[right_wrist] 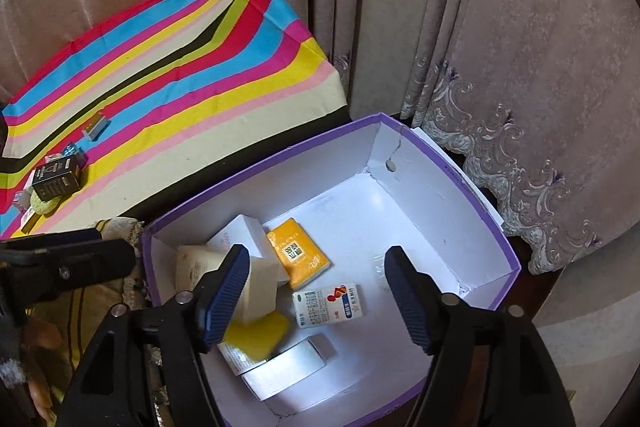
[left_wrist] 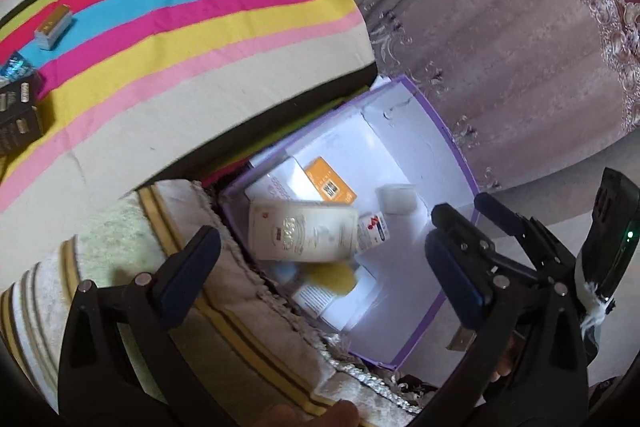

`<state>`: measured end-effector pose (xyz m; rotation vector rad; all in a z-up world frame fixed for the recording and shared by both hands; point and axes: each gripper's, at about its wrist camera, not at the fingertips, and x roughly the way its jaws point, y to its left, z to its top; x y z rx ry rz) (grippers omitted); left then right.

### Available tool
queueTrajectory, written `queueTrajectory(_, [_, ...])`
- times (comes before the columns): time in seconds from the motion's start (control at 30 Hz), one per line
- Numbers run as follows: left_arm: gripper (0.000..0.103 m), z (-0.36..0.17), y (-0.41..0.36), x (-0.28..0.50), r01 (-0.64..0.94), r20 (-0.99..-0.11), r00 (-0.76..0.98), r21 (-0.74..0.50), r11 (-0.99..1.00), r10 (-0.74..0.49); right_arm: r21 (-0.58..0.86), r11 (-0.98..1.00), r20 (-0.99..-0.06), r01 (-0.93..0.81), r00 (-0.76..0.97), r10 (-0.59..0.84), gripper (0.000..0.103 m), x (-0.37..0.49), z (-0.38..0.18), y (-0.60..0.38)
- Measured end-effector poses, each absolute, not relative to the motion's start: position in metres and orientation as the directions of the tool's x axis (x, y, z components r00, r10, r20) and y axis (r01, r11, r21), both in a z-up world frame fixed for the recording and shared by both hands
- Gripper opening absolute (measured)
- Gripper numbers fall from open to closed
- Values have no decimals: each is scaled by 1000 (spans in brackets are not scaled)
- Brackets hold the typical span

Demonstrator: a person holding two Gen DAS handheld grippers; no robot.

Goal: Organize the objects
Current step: 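Carry both boxes over the purple-rimmed box and open both tools to drop them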

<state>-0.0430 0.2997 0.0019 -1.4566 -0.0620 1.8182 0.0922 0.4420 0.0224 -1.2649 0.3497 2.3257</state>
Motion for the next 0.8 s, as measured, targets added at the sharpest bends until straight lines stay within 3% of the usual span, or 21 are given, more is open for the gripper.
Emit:
queueTrajectory(0.43, [103,19,240,-57,-520,-789,-151,-449,-727,595,33,-907,-847,-419,-494,197,80,71,23,409])
queueTrajectory(0.8, [103,25,121,-81,-367,-790,-317,-408,-836,525,72,-963,-853,-261,-516,76,85,31,23,346])
